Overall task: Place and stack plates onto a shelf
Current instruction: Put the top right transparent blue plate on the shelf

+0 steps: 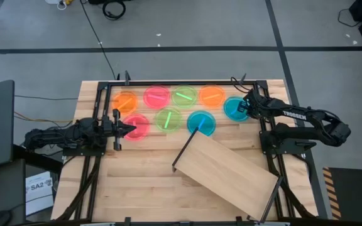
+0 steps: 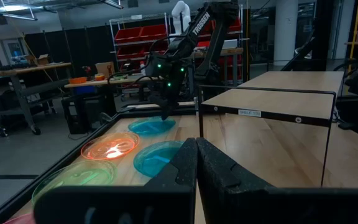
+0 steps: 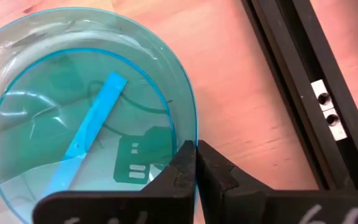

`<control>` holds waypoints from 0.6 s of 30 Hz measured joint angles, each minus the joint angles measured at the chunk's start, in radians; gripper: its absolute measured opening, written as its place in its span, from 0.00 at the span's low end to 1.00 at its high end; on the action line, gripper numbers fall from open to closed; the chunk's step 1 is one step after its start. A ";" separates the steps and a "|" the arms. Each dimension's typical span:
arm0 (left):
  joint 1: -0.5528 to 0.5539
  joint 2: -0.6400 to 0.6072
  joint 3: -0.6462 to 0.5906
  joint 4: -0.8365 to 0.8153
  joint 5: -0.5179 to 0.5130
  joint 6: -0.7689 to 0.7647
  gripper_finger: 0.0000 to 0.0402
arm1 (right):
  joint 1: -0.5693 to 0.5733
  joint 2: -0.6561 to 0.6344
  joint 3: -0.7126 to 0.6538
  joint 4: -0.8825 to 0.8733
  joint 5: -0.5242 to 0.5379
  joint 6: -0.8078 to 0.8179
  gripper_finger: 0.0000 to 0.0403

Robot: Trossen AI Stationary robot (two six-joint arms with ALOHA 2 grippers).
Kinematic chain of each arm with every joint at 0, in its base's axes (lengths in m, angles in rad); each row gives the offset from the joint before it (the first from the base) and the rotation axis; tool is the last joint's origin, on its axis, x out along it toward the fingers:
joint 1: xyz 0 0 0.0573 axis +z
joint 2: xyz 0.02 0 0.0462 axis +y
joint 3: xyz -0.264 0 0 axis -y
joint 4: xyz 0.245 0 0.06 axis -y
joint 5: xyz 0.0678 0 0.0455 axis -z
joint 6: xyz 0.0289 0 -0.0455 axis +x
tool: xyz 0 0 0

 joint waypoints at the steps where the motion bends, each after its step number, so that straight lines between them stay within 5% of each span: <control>1: 0.000 0.000 0.000 0.000 0.000 0.000 0.02 | 0.000 0.000 0.000 0.000 0.000 -0.001 0.03; 18: 0.000 0.000 0.000 0.000 0.000 0.000 0.02 | 0.000 -0.146 0.000 -0.005 -0.004 -0.056 0.02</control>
